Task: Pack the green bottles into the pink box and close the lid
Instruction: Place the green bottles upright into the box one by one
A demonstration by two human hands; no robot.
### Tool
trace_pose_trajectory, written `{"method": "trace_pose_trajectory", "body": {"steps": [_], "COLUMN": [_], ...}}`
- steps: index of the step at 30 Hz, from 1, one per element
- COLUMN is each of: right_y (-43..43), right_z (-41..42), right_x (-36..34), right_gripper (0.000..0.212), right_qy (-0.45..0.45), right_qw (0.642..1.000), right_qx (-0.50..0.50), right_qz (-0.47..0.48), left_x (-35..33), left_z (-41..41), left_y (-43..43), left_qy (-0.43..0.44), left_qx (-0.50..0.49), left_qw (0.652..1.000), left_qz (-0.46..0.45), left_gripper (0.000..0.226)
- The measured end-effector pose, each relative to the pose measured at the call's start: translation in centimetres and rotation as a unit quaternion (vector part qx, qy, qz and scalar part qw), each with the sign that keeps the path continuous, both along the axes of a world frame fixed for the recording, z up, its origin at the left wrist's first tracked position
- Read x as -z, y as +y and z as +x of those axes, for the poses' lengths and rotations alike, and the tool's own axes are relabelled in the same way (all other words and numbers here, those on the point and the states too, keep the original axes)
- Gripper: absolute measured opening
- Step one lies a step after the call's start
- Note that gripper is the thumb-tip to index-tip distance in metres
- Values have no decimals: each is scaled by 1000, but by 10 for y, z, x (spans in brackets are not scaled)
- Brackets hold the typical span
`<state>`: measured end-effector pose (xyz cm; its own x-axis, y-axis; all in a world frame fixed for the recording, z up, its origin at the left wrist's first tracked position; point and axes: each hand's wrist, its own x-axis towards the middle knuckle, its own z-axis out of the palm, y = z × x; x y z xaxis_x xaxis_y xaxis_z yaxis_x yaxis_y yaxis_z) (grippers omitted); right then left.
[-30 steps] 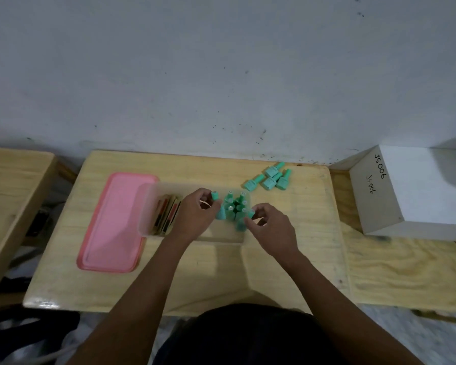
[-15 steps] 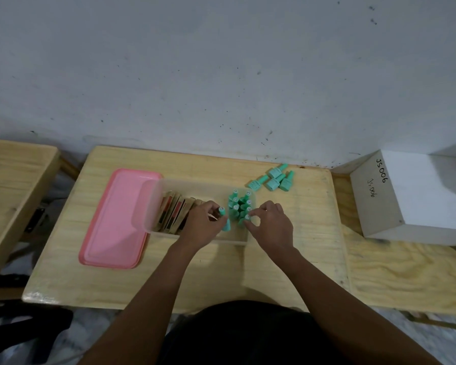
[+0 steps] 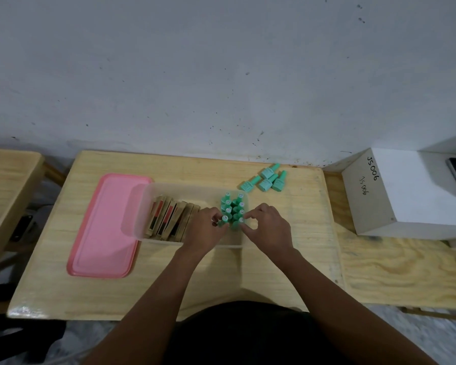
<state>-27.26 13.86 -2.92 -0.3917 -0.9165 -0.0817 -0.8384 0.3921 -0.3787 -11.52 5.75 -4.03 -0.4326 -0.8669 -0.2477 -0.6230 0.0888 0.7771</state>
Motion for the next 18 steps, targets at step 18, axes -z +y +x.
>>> {"method": "trace_pose_trajectory", "body": {"steps": [18], "right_y": [3], "right_z": [0], "right_x": [7], "right_gripper": [28], "right_qy": [-29], "right_qw": [1000], "right_qx": [9], "right_qz": [-7], "left_x": [17], "left_z": [-10], "left_y": [2], "left_qy": [-12], "left_qx": [-10], "left_qw": [999], "left_qz": [-33], "left_gripper": [16]}}
